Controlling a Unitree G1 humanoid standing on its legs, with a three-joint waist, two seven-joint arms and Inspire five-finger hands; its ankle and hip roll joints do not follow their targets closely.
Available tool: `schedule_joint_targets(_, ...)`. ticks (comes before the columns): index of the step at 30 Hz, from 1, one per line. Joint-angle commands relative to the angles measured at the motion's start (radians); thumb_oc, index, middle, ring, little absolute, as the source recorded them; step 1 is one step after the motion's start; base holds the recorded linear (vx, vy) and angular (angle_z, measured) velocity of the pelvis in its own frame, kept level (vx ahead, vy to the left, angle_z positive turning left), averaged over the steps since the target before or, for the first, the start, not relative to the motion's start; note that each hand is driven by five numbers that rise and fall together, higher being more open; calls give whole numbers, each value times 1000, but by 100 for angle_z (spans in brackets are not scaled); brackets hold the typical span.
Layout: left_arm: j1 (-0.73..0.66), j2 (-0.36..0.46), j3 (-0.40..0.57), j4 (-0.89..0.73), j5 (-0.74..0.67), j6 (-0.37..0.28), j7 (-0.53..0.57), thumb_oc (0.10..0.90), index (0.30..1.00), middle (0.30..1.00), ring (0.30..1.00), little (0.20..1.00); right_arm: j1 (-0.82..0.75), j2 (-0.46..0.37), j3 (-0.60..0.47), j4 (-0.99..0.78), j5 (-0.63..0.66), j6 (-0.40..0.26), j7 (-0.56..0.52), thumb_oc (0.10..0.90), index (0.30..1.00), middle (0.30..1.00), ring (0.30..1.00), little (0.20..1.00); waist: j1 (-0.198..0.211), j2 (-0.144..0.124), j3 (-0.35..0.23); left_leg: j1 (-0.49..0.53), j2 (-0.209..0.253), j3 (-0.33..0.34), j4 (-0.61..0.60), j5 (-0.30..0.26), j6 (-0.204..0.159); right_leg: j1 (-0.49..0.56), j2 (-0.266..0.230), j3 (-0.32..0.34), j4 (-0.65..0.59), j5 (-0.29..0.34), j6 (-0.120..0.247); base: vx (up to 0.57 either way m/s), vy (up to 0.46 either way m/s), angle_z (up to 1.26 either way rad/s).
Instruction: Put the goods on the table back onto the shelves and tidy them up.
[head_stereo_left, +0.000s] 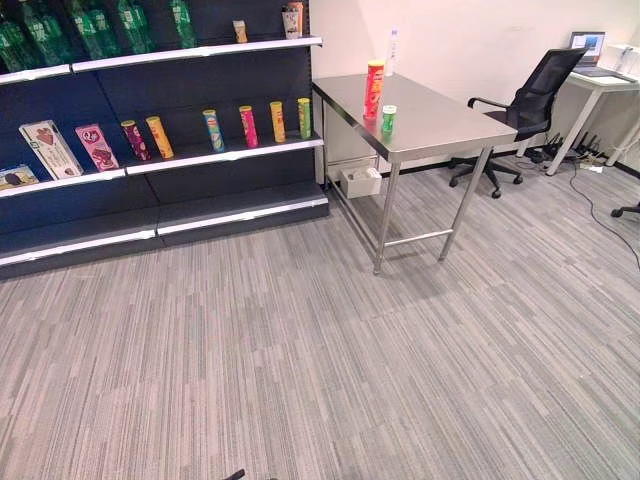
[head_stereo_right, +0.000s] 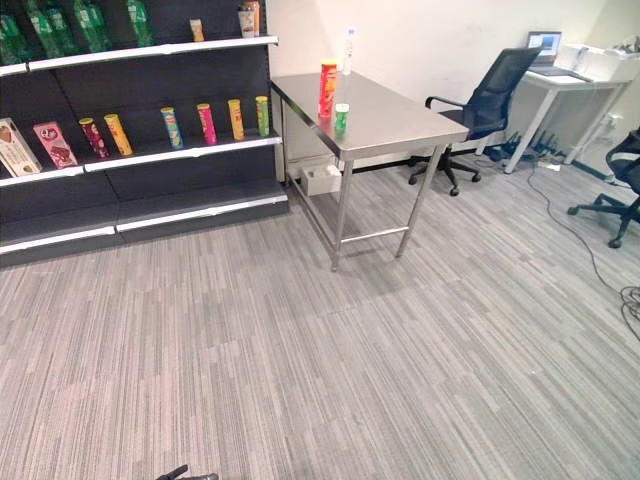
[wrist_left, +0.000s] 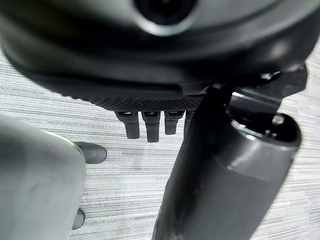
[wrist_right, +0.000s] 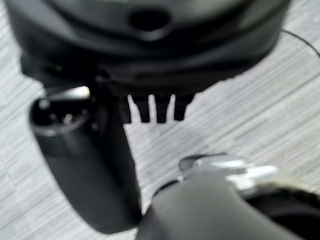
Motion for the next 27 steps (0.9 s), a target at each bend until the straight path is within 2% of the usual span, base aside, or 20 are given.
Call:
schedule_joint_targets(1,8,13,7,42,44,-1,-1,800,900,900,900,900,-18,44,21,74,-16,-2,14,800,900,900,900,900,16,-43,10,0,2,-6,-79,14,-39,81,-76,34,-222,160,132,0,0,0)
schedule_joint_targets(14,8,23,-5,38,62,1,-2,800,900,900,900,900,-21,34,45,55,-52,-2,12,800,900,900,900,900,22,-48,26,0,15,-9,-52,2,-46,89,-67,29,-217,146,123,14,-27,0)
schedule_joint_targets(16,-1,26,-14,30,59,-1,-3,800,900,900,900,900,-29,26,54,43,-59,-4,8,800,900,900,900,900,24,-58,49,-59,18,-14,67,-30,-48,78,-70,33,-197,135,112,-33,-57,1)
schedule_joint_targets(17,-1,26,-14,31,59,-1,-3,800,900,900,900,900,-29,26,54,43,-59,-4,8,800,900,900,900,900,23,-57,49,-63,18,-15,74,-33,-48,76,-70,32,-196,135,112,-64,-34,-2)
schedule_joint_targets(19,-11,25,-19,26,45,-3,0,800,900,900,900,900,-36,22,58,33,-60,-6,5,800,900,900,900,900,29,-67,80,-137,12,-16,197,-41,-60,75,-72,36,-183,125,98,-101,-69,-1)
schedule_joint_targets(20,-30,26,-26,13,27,-4,0,800,900,900,900,900,-44,17,56,30,-61,-6,1,800,900,900,900,900,37,-78,119,-249,16,-26,390,-6,-77,83,-69,37,-178,119,74,-98,-111,13)
schedule_joint_targets(21,-38,28,-30,8,28,-4,3,800,900,900,900,900,-48,11,52,31,-60,-3,-1,800,900,900,900,900,44,-79,137,-299,18,-42,473,43,-86,89,-64,32,-180,117,65,-63,-90,10)
schedule_joint_targets(22,-39,28,-30,8,28,-4,3,800,900,900,900,900,-48,11,52,32,-61,-3,-1,800,900,900,900,900,42,-77,137,-304,20,-45,479,41,-87,88,-61,30,-180,117,64,2,-35,4)
schedule_joint_targets(23,-44,31,-36,4,29,-7,5,800,900,900,900,900,-50,5,49,34,-59,-2,-4,800,900,900,900,900,47,-79,151,-343,21,-51,509,75,-89,96,-60,26,-185,114,60,43,-7,-6)
schedule_joint_targets(24,-47,35,-35,3,28,-6,4,800,900,900,900,900,-53,0,47,35,-57,0,-6,800,900,900,900,900,50,-79,156,-386,21,-45,510,79,-86,102,-59,24,-190,110,59,108,17,7)
schedule_joint_targets(26,-41,43,-27,8,29,-4,-1,800,900,900,900,900,-53,-7,48,36,-54,3,-5,800,900,900,900,900,62,-78,154,-418,25,-45,408,59,-71,106,-59,33,-191,95,66,193,82,10)
schedule_joint_targets(27,-33,46,-25,11,29,-4,-2,800,900,900,900,900,-53,-9,48,35,-51,3,-4,800,900,900,900,900,70,-75,155,-413,26,-54,349,74,-70,108,-58,39,-188,86,69,308,185,-9)
